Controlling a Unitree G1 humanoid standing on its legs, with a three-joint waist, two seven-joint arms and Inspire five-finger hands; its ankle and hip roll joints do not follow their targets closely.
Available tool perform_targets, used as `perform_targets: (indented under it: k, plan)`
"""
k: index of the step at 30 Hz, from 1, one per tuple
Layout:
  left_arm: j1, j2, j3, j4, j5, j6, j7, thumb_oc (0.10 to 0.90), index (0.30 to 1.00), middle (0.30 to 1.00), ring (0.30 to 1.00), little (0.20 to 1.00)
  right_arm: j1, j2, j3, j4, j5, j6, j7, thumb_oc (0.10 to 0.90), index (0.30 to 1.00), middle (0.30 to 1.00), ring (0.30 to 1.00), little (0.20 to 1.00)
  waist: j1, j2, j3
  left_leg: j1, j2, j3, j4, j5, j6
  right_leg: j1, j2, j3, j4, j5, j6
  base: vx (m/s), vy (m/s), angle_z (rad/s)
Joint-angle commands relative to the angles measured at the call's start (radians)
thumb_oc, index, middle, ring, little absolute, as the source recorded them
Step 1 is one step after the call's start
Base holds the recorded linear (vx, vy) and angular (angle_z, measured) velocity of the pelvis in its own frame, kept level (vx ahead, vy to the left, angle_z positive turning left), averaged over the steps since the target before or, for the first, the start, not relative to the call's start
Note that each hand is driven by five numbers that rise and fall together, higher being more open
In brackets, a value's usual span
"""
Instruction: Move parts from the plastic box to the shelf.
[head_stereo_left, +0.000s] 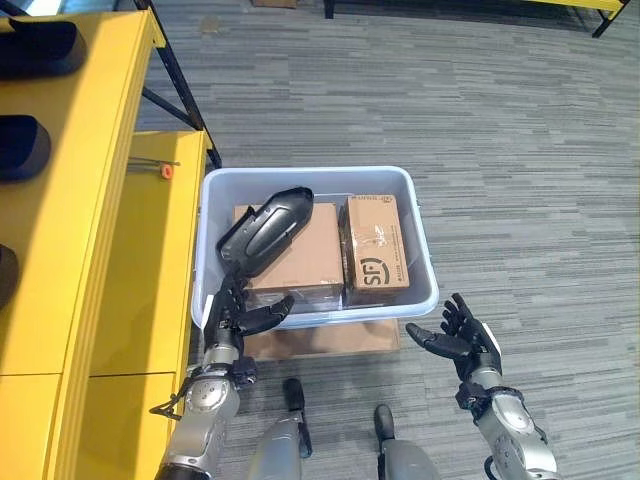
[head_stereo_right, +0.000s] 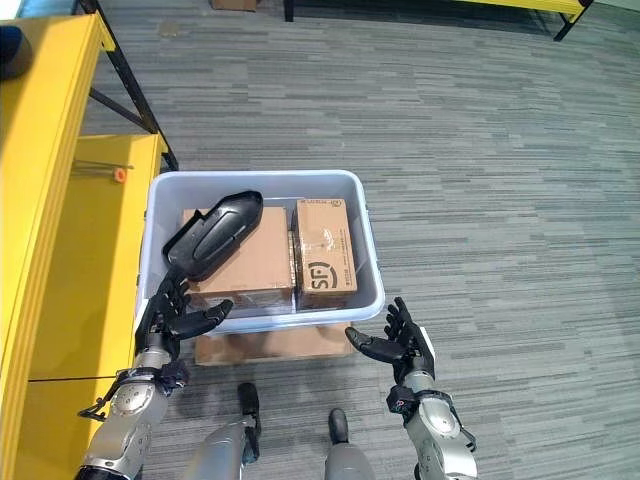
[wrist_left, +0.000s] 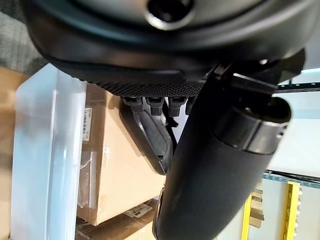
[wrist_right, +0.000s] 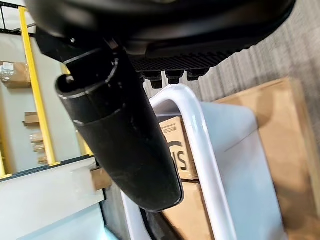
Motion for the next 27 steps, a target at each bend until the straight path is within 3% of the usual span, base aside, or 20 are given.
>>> perform_targets:
  k: [1, 3, 4, 6, 9, 15, 27]
  plan:
    - [-0.027, 0.063, 0.034, -0.110, 0.004, -0.078, 0.005, 0.900, 1.000, 1.000, 1.000, 1.000, -0.028, -0.016, -0.036, -0.111, 0.013, -0.096, 0.007, 0.900, 1.000, 1.000, 1.000, 1.000, 0.026, 0.009, -0.095, -0.043, 0.080, -0.063, 0.020, -0.013, -0.033, 0.043, -0.057, -0.039, 0.113, 0.037, 0.047, 0.00, 0.235, -0.23]
    - [-0.077, 0.096, 0.013, -0.089, 0.028, -0.078, 0.001, 0.900, 1.000, 1.000, 1.000, 1.000, -0.050, -0.022, -0.025, -0.112, 0.006, -0.100, 0.006, 0.900, 1.000, 1.000, 1.000, 1.000, 0.000, 0.030, -0.074, 0.036, 0.049, -0.071, -0.050, -0.017, 0.001, -0.062, -0.030, -0.024, 0.327, 0.131, 0.035, 0.01, 0.358, -0.11]
    - [-0.087, 0.111, 0.024, -0.084, 0.034, -0.076, 0.004, 0.900, 1.000, 1.000, 1.000, 1.000, -0.053, -0.019, -0.012, -0.110, 0.000, -0.096, 0.011, 0.900, 1.000, 1.000, 1.000, 1.000, -0.006, 0.048, -0.064, 0.100, 0.045, -0.058, -0.103, -0.021, 0.008, -0.118, -0.030, -0.097, 0.381, 0.113, 0.017, 0.14, 0.305, 0.10]
    - [-0.081, 0.114, 0.044, -0.085, 0.024, -0.081, 0.006, 0.900, 1.000, 1.000, 1.000, 1.000, -0.068, -0.025, -0.008, -0.100, -0.003, -0.090, 0.008, 0.900, 1.000, 1.000, 1.000, 1.000, -0.006, 0.045, -0.068, 0.144, 0.048, -0.032, -0.143, -0.018, -0.015, -0.133, -0.047, -0.168, 0.205, 0.085, 0.018, 0.16, 0.045, -0.25]
    - [-0.030, 0.081, 0.066, -0.081, 0.015, -0.080, 0.005, 0.900, 1.000, 1.000, 1.000, 1.000, -0.055, -0.029, -0.013, -0.098, -0.008, -0.079, 0.023, 0.900, 1.000, 1.000, 1.000, 1.000, 0.006, 0.024, -0.067, 0.175, 0.053, -0.021, -0.136, -0.026, -0.047, -0.088, -0.077, -0.215, 0.049, 0.128, 0.041, 0.12, -0.128, -0.16]
    - [0.012, 0.050, 0.061, -0.081, 0.004, -0.070, -0.017, 0.900, 1.000, 1.000, 1.000, 1.000, -0.028, -0.046, -0.035, -0.099, 0.001, -0.075, 0.028, 0.900, 1.000, 1.000, 1.000, 1.000, -0.004, 0.035, -0.116, 0.192, 0.081, -0.028, -0.173, 0.001, -0.081, -0.027, -0.045, -0.228, -0.019, 0.113, 0.033, 0.07, -0.120, 0.26]
    - [0.048, 0.032, 0.067, -0.088, 0.014, -0.060, -0.034, 0.900, 1.000, 1.000, 1.000, 1.000, 0.015, -0.044, -0.053, -0.111, 0.002, -0.071, 0.040, 0.900, 1.000, 1.000, 1.000, 1.000, -0.022, 0.064, -0.147, 0.264, 0.119, -0.009, -0.214, 0.011, -0.104, 0.015, -0.014, -0.209, -0.010, 0.063, 0.013, 0.05, -0.053, -0.14]
